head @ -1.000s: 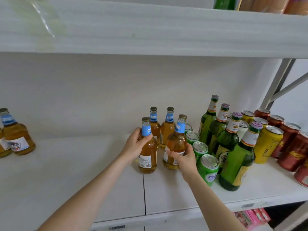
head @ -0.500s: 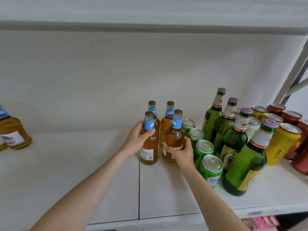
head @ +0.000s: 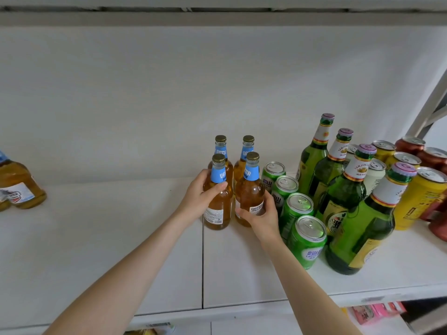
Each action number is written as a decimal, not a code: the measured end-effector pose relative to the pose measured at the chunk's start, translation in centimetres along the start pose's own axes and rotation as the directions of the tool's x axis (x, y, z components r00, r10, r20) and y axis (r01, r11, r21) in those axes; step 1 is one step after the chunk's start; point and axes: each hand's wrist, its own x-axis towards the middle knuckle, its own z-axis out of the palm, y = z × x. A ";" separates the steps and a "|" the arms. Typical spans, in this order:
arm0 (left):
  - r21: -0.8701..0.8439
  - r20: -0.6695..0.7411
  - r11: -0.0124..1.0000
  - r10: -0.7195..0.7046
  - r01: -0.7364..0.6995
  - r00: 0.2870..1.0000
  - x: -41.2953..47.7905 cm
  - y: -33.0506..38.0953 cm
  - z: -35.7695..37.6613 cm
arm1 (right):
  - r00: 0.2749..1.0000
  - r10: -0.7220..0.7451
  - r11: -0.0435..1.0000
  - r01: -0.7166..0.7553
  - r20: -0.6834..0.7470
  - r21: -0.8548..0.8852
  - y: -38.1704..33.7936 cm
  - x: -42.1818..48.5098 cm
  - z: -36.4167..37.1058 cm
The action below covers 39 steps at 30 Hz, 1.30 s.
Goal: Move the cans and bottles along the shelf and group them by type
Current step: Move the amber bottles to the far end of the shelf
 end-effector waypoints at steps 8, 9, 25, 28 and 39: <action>-0.079 -0.072 0.990 -0.122 0.116 0.990 -1.9 -2.0 -0.1 | 0.999 -0.049 0.999 0.049 0.014 -0.016 0.5 -1.9 -0.6; -0.073 -0.067 0.987 -0.146 0.141 0.987 -2.4 -2.7 -0.2 | 0.998 -0.054 0.998 0.054 0.013 -0.015 0.4 -1.9 -0.7; 0.114 -0.150 0.978 -0.158 0.176 0.976 -2.6 -6.5 1.1 | 0.998 -0.047 0.999 0.047 -0.043 -0.006 0.8 -0.4 -0.1; 0.121 -0.162 0.976 -0.158 0.179 0.974 -2.3 -6.6 1.2 | 0.997 -0.057 0.998 0.056 -0.047 -0.011 0.9 -0.3 -0.1; 0.144 -0.188 0.970 -0.168 0.196 0.968 -2.2 -6.9 1.5 | 0.996 -0.070 0.998 0.070 -0.053 -0.007 1.3 0.0 -0.1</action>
